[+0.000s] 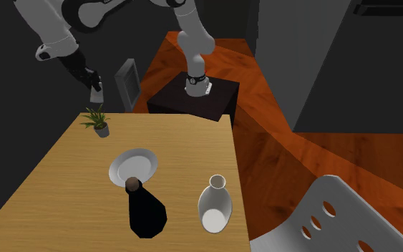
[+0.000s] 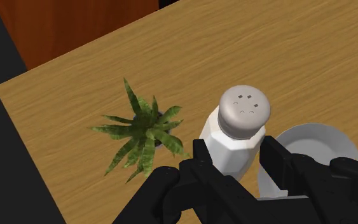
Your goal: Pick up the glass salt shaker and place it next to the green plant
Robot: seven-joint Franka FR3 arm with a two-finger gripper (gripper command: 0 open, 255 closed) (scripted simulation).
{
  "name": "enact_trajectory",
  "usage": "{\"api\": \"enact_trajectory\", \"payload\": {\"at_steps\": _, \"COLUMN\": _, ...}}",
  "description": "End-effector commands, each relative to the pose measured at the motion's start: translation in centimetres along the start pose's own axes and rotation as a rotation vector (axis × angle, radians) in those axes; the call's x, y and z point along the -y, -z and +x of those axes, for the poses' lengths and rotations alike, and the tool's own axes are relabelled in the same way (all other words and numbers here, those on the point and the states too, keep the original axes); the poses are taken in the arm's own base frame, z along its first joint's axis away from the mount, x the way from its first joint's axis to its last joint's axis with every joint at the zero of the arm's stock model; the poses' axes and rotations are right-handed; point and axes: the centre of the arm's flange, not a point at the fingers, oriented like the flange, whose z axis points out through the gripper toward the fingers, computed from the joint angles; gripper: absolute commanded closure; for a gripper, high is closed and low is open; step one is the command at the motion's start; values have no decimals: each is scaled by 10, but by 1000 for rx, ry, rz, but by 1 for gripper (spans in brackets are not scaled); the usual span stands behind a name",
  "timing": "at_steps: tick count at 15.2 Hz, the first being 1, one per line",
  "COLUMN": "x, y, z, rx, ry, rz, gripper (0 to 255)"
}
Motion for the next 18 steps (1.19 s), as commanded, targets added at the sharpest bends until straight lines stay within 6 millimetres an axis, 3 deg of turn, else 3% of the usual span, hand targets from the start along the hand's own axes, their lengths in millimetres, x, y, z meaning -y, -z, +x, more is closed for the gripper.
{"api": "enact_trajectory", "payload": {"at_steps": 1, "x": -26, "y": -1, "z": -2, "rx": 0, "ry": 1, "rz": 0, "gripper": 255}}
{"api": "enact_trajectory", "payload": {"at_steps": 13, "x": -184, "y": 0, "z": -15, "rx": 0, "ry": 1, "rz": 0, "gripper": 255}}
{"api": "enact_trajectory", "payload": {"at_steps": 18, "x": -192, "y": -20, "z": -11, "rx": 0, "ry": 1, "rz": 0, "gripper": 255}}
